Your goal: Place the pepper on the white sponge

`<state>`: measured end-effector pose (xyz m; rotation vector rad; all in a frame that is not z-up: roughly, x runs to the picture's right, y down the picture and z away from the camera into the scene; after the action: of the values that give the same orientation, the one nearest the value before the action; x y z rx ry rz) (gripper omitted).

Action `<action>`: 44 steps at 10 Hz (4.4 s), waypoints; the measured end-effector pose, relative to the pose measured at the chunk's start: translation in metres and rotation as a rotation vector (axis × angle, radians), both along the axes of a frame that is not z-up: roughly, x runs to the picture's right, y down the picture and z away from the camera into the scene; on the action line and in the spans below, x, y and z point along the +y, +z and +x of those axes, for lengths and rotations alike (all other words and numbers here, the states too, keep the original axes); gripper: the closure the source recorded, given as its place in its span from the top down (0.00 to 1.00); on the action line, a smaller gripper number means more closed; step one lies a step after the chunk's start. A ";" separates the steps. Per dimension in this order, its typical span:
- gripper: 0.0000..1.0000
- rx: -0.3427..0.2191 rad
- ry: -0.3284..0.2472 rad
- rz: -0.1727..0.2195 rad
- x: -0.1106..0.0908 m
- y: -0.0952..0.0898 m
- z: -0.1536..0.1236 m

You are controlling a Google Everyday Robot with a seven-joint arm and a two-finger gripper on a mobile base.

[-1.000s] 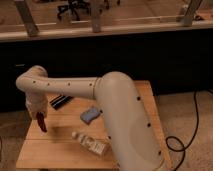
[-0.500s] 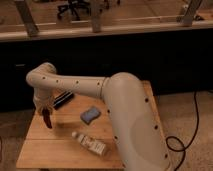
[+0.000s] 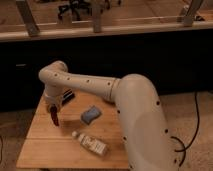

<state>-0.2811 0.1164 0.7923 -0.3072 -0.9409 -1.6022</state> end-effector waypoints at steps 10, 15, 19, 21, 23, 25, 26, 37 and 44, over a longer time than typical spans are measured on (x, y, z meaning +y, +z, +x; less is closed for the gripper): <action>0.04 0.064 0.150 -0.035 -0.008 0.011 0.082; 0.04 0.064 0.196 -0.065 -0.012 0.025 0.119; 0.04 0.086 0.238 -0.072 -0.013 0.035 0.141; 0.04 0.091 0.252 -0.074 -0.013 0.037 0.147; 0.04 0.097 0.266 -0.078 -0.012 0.042 0.153; 0.04 0.099 0.278 -0.080 -0.011 0.045 0.155; 0.04 0.104 0.288 -0.081 -0.012 0.047 0.159; 0.04 0.162 0.354 -0.094 -0.005 0.063 0.171; 0.04 0.199 0.384 -0.101 0.000 0.074 0.172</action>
<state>-0.1092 0.1165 0.8663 -0.3273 -0.8682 -1.1533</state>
